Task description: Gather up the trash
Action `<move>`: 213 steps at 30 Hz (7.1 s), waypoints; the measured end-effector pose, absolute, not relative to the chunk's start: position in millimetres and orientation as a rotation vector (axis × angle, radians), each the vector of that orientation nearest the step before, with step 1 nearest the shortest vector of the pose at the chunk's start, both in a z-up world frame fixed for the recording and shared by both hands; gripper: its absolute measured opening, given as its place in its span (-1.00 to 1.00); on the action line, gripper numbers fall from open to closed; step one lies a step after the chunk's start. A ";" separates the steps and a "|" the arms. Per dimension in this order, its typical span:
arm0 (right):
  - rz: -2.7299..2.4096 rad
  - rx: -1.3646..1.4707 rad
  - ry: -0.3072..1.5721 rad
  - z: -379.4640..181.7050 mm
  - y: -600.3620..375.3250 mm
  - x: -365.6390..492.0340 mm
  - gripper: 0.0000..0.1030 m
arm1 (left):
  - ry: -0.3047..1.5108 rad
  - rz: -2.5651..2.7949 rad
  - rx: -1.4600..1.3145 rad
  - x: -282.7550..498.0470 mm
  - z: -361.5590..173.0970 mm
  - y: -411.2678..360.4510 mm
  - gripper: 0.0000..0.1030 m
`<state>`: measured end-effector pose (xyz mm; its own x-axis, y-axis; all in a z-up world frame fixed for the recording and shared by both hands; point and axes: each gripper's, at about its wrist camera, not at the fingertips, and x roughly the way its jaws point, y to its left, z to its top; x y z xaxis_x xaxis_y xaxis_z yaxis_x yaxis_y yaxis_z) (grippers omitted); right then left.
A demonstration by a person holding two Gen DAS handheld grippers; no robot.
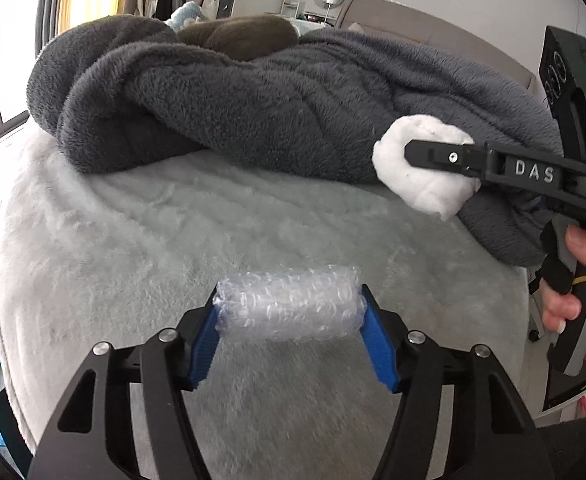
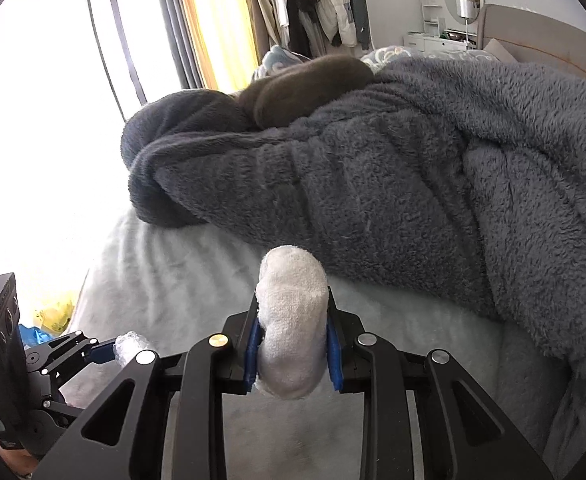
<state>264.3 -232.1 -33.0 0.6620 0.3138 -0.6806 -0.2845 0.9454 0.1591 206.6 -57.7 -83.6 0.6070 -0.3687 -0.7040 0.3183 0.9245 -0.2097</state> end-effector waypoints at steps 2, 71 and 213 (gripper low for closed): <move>0.347 0.042 0.778 -32.4 -228.7 258.4 -0.47 | 0.824 -0.394 -0.067 200.0 -80.8 -56.6 0.28; 0.861 -0.187 0.849 -65.8 148.8 160.4 -0.47 | 1.077 0.139 -0.288 65.4 -154.8 282.8 0.69; 0.466 -0.049 0.503 39.5 -181.4 -47.3 0.93 | 0.485 0.116 -0.065 -106.8 26.7 142.8 0.93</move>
<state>-47.3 -181.4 39.5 0.7740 0.4182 -0.4754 -0.4420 0.8945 0.0673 -106.8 142.8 26.7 0.8781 0.0960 -0.4687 -0.1269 0.9913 -0.0347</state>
